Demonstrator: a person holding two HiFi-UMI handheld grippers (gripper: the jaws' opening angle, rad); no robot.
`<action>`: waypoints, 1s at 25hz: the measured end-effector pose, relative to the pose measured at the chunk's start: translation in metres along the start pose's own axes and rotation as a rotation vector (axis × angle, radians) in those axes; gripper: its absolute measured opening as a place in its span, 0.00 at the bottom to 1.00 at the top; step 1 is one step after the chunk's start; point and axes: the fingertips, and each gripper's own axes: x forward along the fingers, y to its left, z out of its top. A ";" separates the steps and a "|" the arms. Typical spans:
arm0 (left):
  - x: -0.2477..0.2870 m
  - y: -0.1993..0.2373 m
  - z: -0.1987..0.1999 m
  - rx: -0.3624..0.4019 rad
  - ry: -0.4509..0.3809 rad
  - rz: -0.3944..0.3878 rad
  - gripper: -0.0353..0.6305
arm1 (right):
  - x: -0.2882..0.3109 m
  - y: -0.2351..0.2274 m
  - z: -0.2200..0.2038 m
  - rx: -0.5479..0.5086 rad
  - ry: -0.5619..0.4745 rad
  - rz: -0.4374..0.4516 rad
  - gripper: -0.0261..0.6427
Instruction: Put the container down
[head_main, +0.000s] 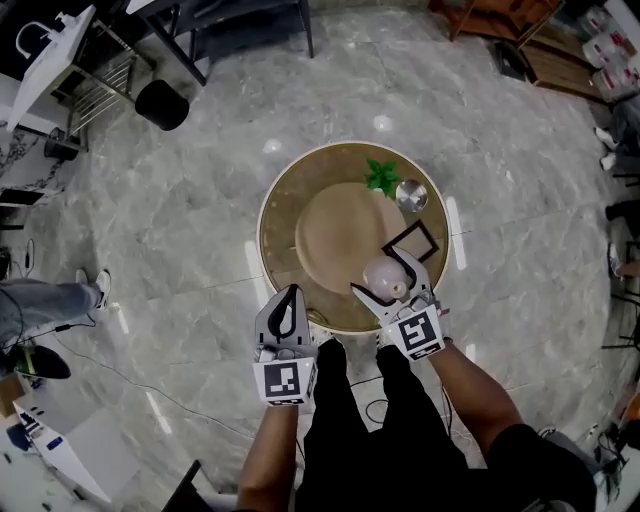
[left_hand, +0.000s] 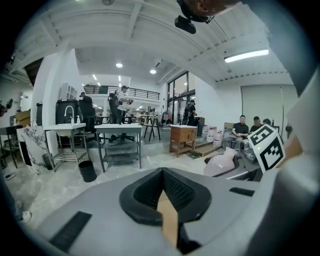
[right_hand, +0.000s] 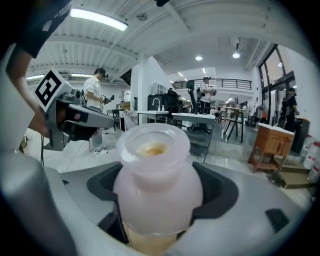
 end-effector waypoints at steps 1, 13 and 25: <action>0.005 0.003 -0.006 -0.003 0.009 -0.006 0.04 | 0.010 0.001 -0.012 0.003 0.012 -0.001 0.65; 0.052 0.040 -0.076 0.011 0.063 -0.026 0.04 | 0.095 0.007 -0.159 0.049 0.204 -0.011 0.65; 0.060 0.039 -0.120 -0.030 0.112 -0.034 0.04 | 0.119 0.020 -0.230 0.084 0.315 -0.023 0.65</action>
